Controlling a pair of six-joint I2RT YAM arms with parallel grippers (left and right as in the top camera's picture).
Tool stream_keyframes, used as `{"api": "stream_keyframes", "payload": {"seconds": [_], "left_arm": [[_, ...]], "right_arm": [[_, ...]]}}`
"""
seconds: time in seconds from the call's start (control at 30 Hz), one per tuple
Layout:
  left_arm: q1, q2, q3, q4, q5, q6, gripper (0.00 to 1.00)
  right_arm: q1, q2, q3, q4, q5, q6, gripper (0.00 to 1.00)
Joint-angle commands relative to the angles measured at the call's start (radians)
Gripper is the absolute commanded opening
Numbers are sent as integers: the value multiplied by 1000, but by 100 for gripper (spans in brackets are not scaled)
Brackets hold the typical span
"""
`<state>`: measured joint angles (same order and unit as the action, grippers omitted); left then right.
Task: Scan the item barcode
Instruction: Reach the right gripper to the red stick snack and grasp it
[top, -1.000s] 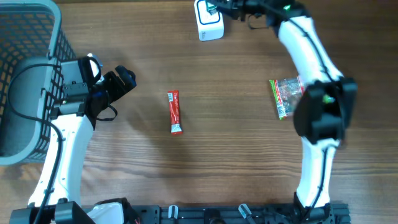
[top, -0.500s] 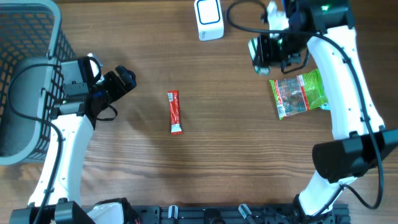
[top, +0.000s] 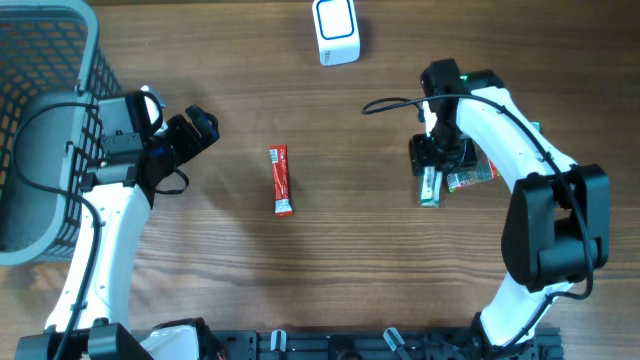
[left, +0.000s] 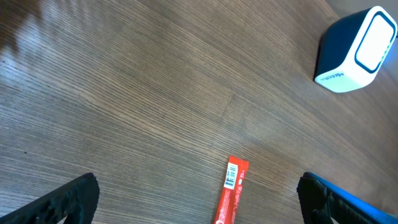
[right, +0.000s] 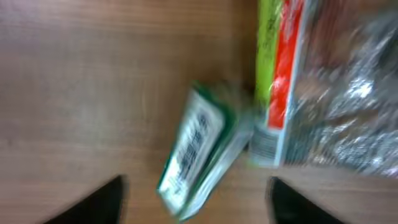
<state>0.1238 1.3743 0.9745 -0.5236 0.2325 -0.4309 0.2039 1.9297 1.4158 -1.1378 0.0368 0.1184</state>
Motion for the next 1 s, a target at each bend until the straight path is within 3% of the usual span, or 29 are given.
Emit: {"api": "stream_keyframes", "payload": {"seconds": [0.0,0.07,0.17,0.27,0.33,0.53,0.77,0.87,0.97], "left_arm": [[3,3,0,2,1,8,100],[3,3,0,2,1,8,100],[3,3,0,2,1,8,100],[3,3,0,2,1,8,100],[3,3,0,2,1,8,100],[3,3,0,2,2,8,100],[3,3,0,2,1,8,100],[3,3,0,2,1,8,100],[3,3,0,2,1,8,100]], "right_arm": [[0,2,20,39,22,-23,91],[0,2,71,24,-75,-51,100],[0,2,155,41,-369,-50,100],[3,2,159,197,-777,34,100],[29,2,126,327,-896,144,100],[239,2,76,421,-472,373,87],[574,35,40,499,31,468,63],[652,73,36,545,121,469,53],[688,124,33,576,120,575,44]]}}
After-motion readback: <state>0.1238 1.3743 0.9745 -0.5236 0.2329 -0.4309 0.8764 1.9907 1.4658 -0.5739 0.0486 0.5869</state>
